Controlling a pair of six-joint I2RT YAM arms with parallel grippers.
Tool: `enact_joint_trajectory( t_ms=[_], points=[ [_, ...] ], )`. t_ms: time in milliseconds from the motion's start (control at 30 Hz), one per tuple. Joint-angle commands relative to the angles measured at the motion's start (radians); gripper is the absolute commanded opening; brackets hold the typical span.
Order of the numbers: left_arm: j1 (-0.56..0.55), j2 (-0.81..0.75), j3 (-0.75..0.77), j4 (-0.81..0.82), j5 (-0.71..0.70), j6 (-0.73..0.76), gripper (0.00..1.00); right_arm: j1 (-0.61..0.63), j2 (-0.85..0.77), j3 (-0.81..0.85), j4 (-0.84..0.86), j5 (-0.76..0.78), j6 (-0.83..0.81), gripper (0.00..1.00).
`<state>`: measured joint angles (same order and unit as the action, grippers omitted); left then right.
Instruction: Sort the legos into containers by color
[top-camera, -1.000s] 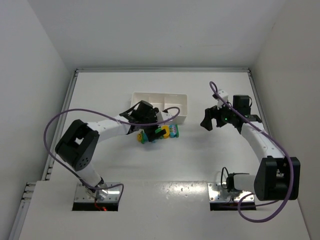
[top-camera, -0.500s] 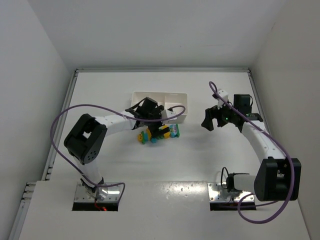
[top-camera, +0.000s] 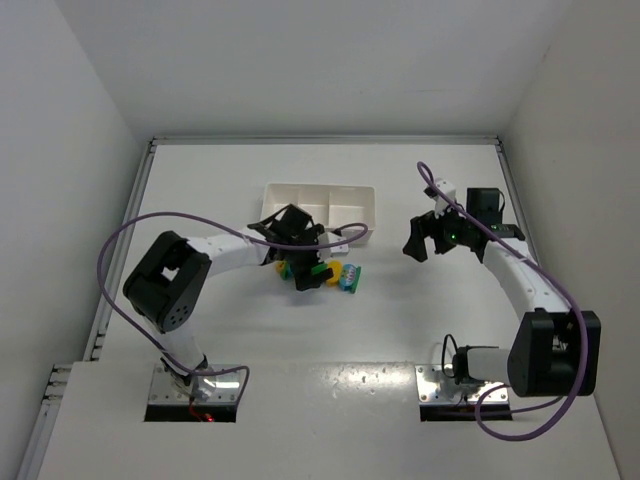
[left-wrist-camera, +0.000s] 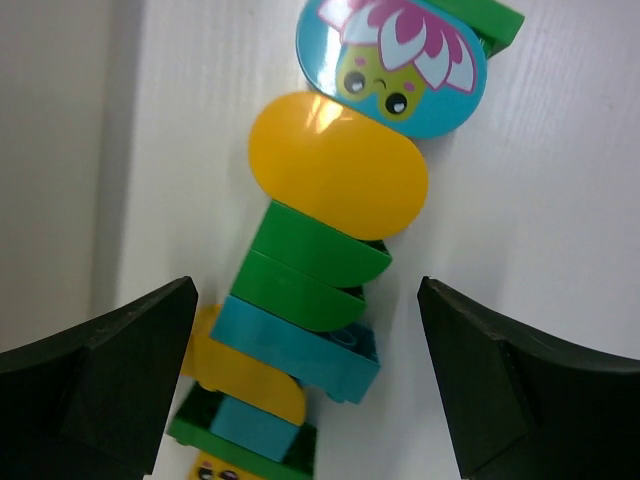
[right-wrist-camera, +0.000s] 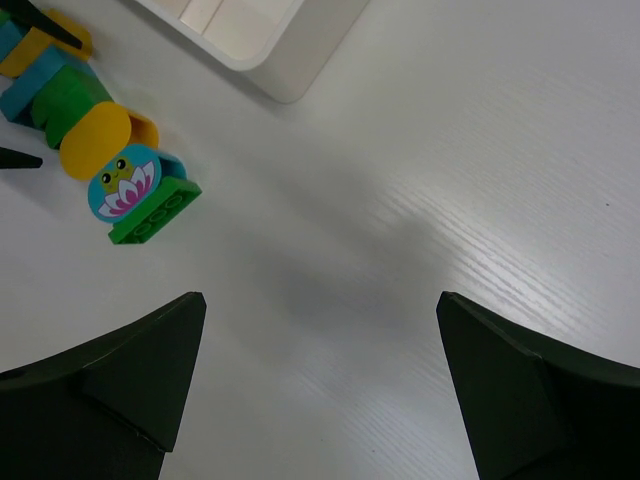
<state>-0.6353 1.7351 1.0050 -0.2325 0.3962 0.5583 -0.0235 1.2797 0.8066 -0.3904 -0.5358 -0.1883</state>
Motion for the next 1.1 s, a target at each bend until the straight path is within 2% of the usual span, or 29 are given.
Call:
enact_joint_trajectory(
  t_ms=[0,200,267,300,400,433,467,500,533,600,700,800,1067],
  points=[
    [-0.012,-0.023,-0.014,-0.043,0.035,0.055,1.00,-0.003,0.006,0.040,0.012,-0.036,-0.008,1.00],
    [-0.012,-0.005,-0.003,-0.065,0.035,0.106,1.00,-0.003,0.024,0.040,0.012,-0.036,-0.008,1.00],
    [-0.021,0.004,0.006,-0.077,0.026,0.132,0.95,-0.003,0.024,0.040,0.021,-0.036,-0.008,1.00],
    [-0.021,0.004,0.006,-0.077,0.026,0.132,0.92,-0.003,0.024,0.040,0.021,-0.036,-0.008,1.00],
    [-0.021,0.014,0.006,-0.077,0.017,0.141,0.73,0.006,0.024,0.040,0.021,-0.036,0.001,1.00],
    [-0.021,0.014,0.006,-0.077,0.016,0.141,0.62,0.007,0.024,0.040,0.021,-0.036,0.001,1.00],
    [-0.021,0.004,0.006,-0.077,0.016,0.129,0.57,0.016,0.024,0.040,0.021,-0.036,0.010,1.00],
    [-0.021,0.004,-0.003,-0.055,0.007,0.118,0.52,0.016,0.024,0.040,0.030,-0.061,0.029,1.00],
    [-0.021,-0.011,-0.017,-0.044,0.007,0.103,0.42,0.016,0.036,0.040,0.039,-0.078,0.052,1.00],
    [-0.030,-0.032,-0.046,-0.016,-0.016,0.054,0.33,0.025,0.052,0.040,0.057,-0.133,0.145,1.00],
    [-0.040,-0.098,-0.080,0.038,-0.026,-0.023,0.25,0.045,0.087,0.026,0.134,-0.231,0.264,1.00],
    [-0.063,-0.181,-0.118,0.088,-0.071,-0.105,0.18,0.054,0.133,0.006,0.238,-0.331,0.491,1.00],
    [-0.124,-0.318,-0.154,0.145,-0.158,-0.204,0.11,0.063,0.243,-0.044,0.401,-0.521,0.673,1.00]
  ],
)
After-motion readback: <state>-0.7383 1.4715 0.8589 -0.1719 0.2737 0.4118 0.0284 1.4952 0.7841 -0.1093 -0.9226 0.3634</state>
